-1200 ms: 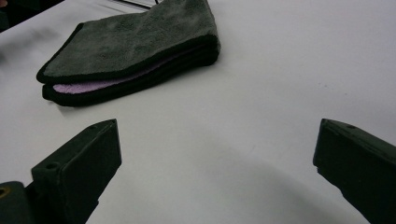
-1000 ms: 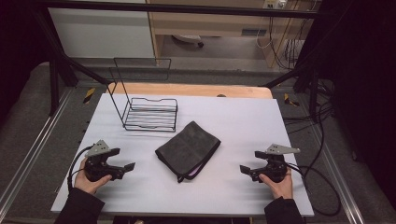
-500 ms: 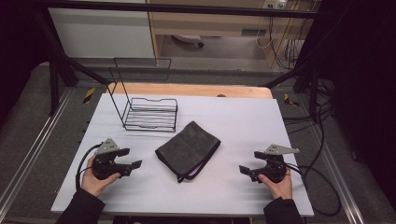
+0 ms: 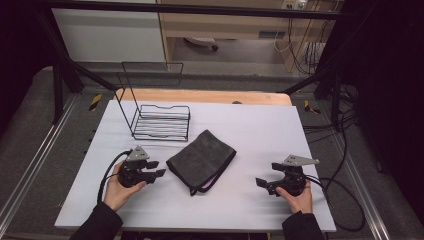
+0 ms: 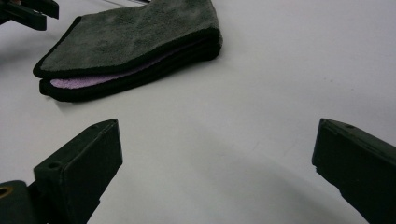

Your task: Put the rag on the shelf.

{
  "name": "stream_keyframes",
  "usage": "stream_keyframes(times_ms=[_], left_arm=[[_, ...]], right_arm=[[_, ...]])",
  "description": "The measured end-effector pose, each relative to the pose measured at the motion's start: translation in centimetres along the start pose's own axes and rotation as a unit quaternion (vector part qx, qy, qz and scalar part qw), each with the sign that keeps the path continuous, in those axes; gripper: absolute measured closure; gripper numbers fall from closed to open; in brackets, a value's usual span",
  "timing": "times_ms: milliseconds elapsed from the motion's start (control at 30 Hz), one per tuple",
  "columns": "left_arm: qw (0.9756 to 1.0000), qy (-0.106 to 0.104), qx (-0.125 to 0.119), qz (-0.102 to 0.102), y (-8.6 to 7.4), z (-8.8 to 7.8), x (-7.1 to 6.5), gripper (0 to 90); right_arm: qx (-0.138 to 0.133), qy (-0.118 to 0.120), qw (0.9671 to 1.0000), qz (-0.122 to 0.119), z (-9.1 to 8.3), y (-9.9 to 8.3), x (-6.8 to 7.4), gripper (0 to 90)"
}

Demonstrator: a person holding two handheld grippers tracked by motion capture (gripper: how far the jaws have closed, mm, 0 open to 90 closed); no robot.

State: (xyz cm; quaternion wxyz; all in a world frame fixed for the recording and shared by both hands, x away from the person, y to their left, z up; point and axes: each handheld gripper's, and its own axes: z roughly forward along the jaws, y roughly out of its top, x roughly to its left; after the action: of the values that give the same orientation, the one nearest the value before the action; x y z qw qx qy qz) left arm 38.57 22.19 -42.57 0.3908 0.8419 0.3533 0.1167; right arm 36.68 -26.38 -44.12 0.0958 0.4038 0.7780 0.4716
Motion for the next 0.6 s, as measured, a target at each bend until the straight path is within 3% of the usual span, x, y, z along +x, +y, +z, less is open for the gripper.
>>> stream_keyframes(times_ms=[333,600], left_arm=[[0.9999,-0.005,0.011,0.004,0.3,2.3,-0.3,69.2],[0.9999,-0.011,0.006,-0.008,0.4,3.4,-0.1,78.0]], right_arm=[[-0.001,0.001,1.0000,0.000,0.0,0.0,0.0,2.4],[-0.001,0.002,1.0000,0.000,0.0,0.0,0.0,2.4]])
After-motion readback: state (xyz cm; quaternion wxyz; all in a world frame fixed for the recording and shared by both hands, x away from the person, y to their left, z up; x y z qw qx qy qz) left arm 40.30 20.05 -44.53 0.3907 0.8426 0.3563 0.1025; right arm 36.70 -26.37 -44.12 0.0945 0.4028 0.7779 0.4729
